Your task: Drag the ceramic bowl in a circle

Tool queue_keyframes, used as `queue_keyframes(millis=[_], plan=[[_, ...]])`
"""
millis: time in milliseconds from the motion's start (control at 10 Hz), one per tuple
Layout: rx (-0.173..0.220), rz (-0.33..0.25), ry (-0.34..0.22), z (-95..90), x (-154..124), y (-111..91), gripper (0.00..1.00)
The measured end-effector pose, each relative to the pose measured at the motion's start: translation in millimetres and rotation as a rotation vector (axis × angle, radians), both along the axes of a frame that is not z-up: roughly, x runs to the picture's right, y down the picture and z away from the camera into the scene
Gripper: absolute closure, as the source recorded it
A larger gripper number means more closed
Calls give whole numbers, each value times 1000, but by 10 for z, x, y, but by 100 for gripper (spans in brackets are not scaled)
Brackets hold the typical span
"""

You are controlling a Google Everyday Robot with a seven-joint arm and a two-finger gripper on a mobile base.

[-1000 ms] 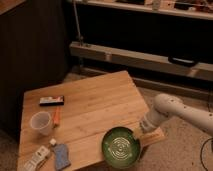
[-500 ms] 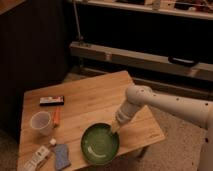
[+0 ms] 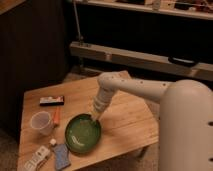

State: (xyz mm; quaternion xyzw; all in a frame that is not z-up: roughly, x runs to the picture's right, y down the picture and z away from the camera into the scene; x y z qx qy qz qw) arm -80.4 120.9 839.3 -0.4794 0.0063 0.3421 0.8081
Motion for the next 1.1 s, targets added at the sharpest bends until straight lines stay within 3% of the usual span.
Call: queue_keyframes(millis=[200,500,700,1100], plan=[[-2,12,35,358,21,-427,100],[-25,71,109,696,311,-695,100],[-41,109,150,750,611,-643,100],[-57,222,243,604,1568,-315,100]])
